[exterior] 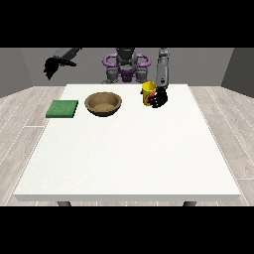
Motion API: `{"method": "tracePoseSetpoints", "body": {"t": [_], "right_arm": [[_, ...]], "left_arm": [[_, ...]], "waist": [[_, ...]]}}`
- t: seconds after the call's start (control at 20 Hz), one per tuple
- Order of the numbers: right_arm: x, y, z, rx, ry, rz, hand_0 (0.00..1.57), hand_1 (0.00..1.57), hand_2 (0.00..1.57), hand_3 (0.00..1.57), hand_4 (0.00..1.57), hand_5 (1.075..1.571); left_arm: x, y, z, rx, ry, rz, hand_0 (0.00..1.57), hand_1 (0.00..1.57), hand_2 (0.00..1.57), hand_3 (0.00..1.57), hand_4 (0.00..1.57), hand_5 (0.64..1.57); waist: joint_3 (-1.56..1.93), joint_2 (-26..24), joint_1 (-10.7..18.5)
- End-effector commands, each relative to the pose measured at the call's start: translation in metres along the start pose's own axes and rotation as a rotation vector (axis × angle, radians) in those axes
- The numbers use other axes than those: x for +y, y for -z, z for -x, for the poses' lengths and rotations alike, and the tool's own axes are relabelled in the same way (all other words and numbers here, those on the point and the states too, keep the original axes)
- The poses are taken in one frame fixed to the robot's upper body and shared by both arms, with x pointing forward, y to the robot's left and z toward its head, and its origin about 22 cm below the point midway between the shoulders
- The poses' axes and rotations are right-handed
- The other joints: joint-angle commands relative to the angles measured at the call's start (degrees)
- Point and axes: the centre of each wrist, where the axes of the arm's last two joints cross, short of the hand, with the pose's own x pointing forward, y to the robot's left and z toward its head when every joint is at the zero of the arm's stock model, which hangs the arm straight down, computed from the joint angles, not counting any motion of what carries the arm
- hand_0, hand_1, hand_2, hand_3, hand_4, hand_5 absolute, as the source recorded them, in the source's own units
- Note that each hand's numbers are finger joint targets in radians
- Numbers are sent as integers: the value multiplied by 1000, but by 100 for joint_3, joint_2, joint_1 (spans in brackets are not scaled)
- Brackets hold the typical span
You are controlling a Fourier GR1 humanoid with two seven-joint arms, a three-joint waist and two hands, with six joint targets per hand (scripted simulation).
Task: Pick the cup and pour the ball into the bowl, then pick the bowl and place it on the pad
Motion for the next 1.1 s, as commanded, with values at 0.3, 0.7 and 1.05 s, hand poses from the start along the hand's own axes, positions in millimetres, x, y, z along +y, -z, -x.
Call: {"method": "tracePoseSetpoints", "body": {"t": [0.3, 0.7, 1.05], "right_arm": [[6, -4, 22, 168, 35, 27, 0, 0, 0, 0, 0, 1569], [-33, -28, 39, 174, 40, 94, 0, 0, 0, 0, 0, 1569], [-6, -11, 40, 217, 56, 12, 0, 0, 0, 0, 0, 1570]], "left_arm": [[106, 121, -39, 67, 498, 75, 1456, 1456, 1571, 1571, 1571, 1296], [27, 126, -74, 60, 553, 177, 1473, 1473, 1571, 1571, 1571, 1278], [-13, 146, -101, 68, 820, 160, 1501, 1501, 1571, 1571, 1508, 1244]], "waist": [[-32, -1006, 184], [-42, -1054, 540], [-42, -1310, -13]]}}
